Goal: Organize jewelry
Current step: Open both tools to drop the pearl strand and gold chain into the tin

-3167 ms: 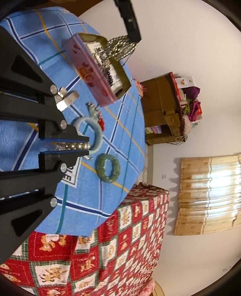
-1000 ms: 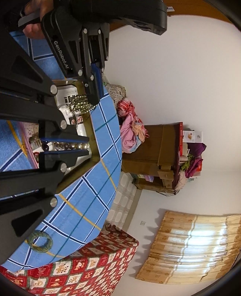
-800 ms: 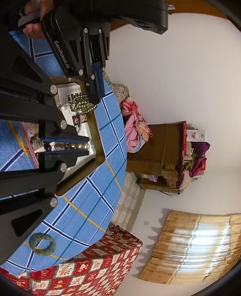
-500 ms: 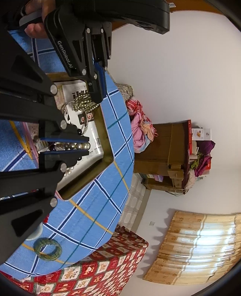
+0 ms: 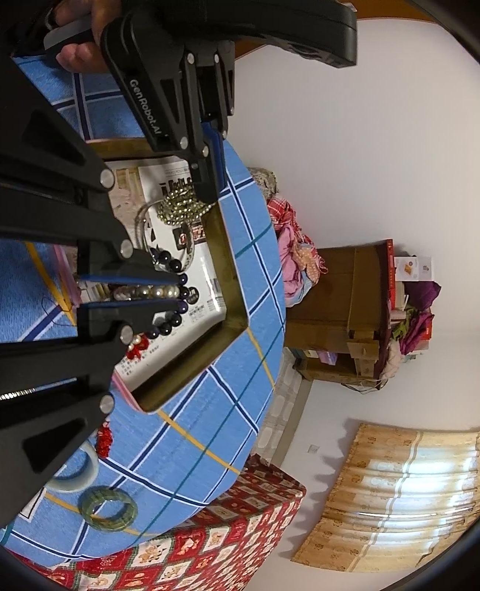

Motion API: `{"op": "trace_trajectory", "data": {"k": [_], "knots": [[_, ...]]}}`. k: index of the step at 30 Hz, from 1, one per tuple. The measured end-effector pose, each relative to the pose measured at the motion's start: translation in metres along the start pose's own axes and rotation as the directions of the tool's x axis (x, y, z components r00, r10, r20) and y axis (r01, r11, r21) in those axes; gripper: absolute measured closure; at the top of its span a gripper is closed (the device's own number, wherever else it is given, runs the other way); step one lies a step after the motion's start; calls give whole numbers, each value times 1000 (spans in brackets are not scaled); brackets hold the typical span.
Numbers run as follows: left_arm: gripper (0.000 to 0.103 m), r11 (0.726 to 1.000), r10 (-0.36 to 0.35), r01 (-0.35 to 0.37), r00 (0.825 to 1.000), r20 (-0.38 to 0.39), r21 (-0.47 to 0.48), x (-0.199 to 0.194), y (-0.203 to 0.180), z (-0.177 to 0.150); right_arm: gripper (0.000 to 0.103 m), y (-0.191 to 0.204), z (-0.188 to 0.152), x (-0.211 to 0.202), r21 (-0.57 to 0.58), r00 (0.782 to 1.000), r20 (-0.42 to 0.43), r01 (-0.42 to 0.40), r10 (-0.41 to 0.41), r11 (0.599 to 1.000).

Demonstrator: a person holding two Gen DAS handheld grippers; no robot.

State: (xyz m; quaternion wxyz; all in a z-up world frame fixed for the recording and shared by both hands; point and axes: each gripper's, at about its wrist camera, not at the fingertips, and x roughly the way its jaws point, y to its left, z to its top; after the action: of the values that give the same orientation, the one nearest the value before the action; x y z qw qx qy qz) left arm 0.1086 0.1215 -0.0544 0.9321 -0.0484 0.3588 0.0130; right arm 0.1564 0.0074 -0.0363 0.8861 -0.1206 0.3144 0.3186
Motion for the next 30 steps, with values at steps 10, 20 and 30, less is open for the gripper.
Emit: {"op": "trace_trajectory", "data": {"k": [10, 20, 30], "knots": [[93, 1000, 7, -7, 1000, -10, 7, 3, 0, -3, 95, 3, -5, 8, -11, 1000, -28, 0, -1, 1000], [92, 1000, 26, -26, 1000, -7, 5, 0, 0, -4, 94, 7, -9, 11, -12, 999, -45, -4, 4, 1000], [27, 999, 47, -48, 997, 62, 10, -21, -7, -3, 49, -9, -19, -11, 41, 1000, -5, 7, -7, 999]]}}
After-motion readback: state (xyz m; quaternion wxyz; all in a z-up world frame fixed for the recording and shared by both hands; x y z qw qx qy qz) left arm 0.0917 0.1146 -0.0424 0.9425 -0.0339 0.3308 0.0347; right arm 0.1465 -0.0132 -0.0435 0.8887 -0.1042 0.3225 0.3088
